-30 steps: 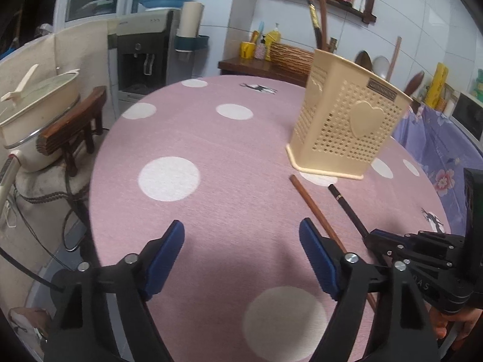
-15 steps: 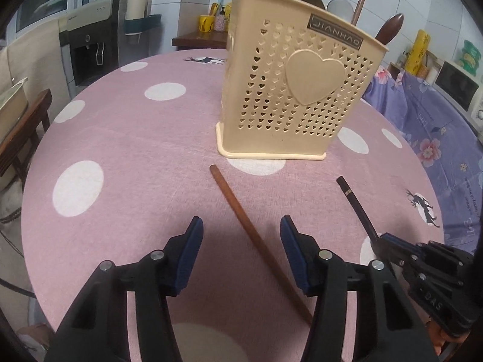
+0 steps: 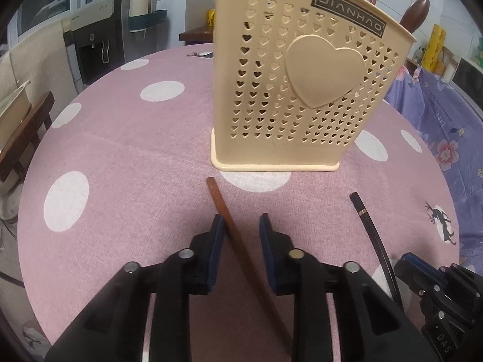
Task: Organize utensils
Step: 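Grasp the black chopstick with the right gripper while the left gripper approaches the wooden chopstick, then grasp the wooden chopstick with the left gripper while the right gripper holds the black one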
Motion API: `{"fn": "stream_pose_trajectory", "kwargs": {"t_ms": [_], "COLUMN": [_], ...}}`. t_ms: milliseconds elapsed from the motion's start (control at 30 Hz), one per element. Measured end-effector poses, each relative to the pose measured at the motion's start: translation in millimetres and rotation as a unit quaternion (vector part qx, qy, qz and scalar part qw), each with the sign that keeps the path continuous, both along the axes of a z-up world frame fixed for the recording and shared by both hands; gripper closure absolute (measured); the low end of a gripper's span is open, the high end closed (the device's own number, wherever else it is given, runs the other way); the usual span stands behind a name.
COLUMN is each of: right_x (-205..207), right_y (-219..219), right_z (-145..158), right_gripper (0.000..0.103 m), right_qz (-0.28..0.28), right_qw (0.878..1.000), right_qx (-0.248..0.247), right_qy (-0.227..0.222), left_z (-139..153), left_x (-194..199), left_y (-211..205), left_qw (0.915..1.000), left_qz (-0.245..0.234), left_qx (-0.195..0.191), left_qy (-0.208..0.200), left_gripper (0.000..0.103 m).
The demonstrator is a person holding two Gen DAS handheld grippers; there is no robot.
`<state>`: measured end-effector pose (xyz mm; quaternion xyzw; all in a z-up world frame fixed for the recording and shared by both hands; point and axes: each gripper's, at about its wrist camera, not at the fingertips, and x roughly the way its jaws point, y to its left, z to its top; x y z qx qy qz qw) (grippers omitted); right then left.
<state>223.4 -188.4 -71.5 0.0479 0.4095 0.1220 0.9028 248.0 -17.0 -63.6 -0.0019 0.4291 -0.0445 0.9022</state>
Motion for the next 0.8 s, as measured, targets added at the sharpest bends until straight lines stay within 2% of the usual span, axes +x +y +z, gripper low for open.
{"fn": "stream_pose_trajectory", "kwargs": {"t_ms": [67,400,433,467,500,533,567,600,800], "right_x": [0,3,4,4,4,5,5,6,30], "right_y": [-3,-7,-6,-5,-3,-1,2,5,13], "right_z": [-1,0,0,1,3,5,6,8,1], "right_gripper": [0.095,0.095,0.092,0.088,0.078,0.072,0.071,0.071,0.072], "right_qz": [-0.002,0.0,0.001,0.003,0.006,0.009,0.014,0.02,0.044], "right_qw": [1.0,1.0,1.0,1.0,1.0,1.0,1.0,1.0,0.999], "right_qx": [0.004,0.013,0.013,0.013,0.013,0.012,0.007,0.001,-0.018], "right_qy": [0.003,0.005,0.004,0.003,0.0,-0.003,-0.007,-0.01,0.012], "left_z": [-1,0,0,0,0,1,1,1,0], "left_x": [1,-14,-14,-13,-13,-13,-13,-13,-9], "left_y": [-2,-9,-8,-7,-6,-7,-7,-8,-12], "left_qw": [0.9999,0.9979,0.998,0.9982,0.9984,0.9986,0.9987,0.9988,0.9994], "left_qz": [-0.005,-0.061,-0.06,-0.056,-0.053,-0.051,-0.049,-0.047,-0.031], "left_qx": [0.009,0.021,0.019,0.016,0.014,0.011,0.009,0.009,0.012], "left_qy": [-0.001,0.008,0.01,0.012,0.013,0.012,0.009,0.007,0.002], "left_gripper": [0.091,0.092,0.092,0.091,0.09,0.084,0.074,0.071,0.071]}}
